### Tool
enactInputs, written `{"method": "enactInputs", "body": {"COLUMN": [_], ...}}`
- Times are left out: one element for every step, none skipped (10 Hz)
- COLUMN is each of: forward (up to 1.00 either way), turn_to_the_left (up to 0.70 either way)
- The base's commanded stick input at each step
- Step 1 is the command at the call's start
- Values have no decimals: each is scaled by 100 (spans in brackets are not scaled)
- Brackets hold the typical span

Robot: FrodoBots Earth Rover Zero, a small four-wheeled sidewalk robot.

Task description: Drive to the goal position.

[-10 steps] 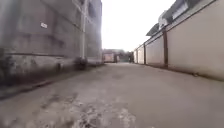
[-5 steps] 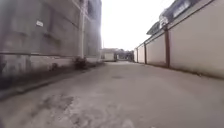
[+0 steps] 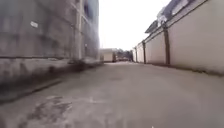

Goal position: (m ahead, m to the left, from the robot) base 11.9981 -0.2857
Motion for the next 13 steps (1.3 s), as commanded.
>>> {"method": "enactInputs", "body": {"forward": [50, 50, 50, 50, 50, 50, 50, 50, 50, 50, 50, 50, 50], "turn_to_the_left": [-40, -50, -16, 0, 0, 0, 0, 0, 0, 0, 0, 0, 0]}}
